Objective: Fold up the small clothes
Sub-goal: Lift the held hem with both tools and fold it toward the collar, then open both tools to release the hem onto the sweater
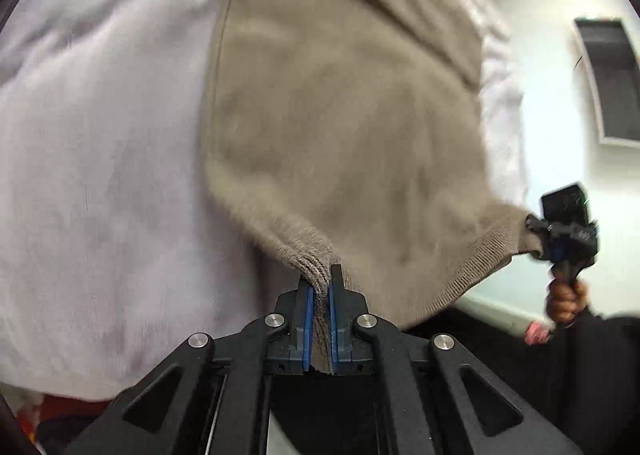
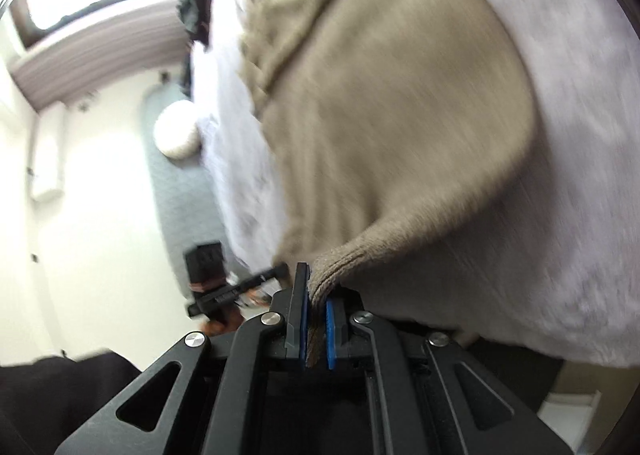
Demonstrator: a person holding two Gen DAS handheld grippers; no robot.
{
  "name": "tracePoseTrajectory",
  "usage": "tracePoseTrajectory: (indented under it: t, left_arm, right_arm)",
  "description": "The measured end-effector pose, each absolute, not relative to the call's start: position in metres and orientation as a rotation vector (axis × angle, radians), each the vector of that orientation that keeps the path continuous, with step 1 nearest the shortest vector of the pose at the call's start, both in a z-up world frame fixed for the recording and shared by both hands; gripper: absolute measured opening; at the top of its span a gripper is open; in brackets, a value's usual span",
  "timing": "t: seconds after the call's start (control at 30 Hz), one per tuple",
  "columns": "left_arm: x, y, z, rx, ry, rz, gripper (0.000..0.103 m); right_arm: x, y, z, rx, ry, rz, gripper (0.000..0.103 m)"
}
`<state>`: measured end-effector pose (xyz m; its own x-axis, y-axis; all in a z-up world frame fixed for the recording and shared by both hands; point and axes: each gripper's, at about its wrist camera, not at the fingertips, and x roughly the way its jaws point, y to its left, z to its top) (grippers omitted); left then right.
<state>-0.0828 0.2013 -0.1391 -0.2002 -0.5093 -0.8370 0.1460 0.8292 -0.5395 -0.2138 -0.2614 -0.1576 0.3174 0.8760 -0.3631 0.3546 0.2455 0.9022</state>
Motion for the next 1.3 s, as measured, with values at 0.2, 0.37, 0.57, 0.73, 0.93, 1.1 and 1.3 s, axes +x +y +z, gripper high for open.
tracePoseTrajectory:
  t: [0.2, 0.37, 0.57, 0.73, 0.93, 1.1, 1.3]
  left_arm:
    - [-0.028, 0.165, -0.117, -0.391, 1.523, -0.605, 0.007]
    - [0.034, 0.140, -0.127, -0.369, 1.455, -0.532, 0.007]
    - [0.065, 0.109, -0.154, -0.263, 1.491, -0.420, 0.007]
    - [0.059, 0.099, -0.147, -0.086, 1.471, -0.403, 0.043]
    - [0.042, 0.091, -0.118, 0.162, 1.311, -0.345, 0.088]
    - [0.046, 0.073, -0.134, 0.264, 1.331, -0.400, 0.088]
    - [0.073, 0.043, -0.165, 0.266, 1.352, -0.427, 0.088]
  right_arm:
    - [-0.157, -0.286, -0.137, 1.401, 1.047, 0.519, 0.007]
    - [-0.110, -0.318, -0.152, 1.465, 0.959, 0.422, 0.007]
    - [-0.072, -0.334, -0.186, 1.499, 1.018, 0.261, 0.007]
    - [-0.062, -0.338, -0.190, 1.476, 1.082, 0.200, 0.011]
    - [-0.056, -0.349, -0.163, 1.257, 1.151, 0.136, 0.064]
    - [-0.043, -0.333, -0.124, 0.787, 1.241, 0.083, 0.065]
    - [-0.019, -0.313, -0.135, 0.547, 1.296, 0.065, 0.065]
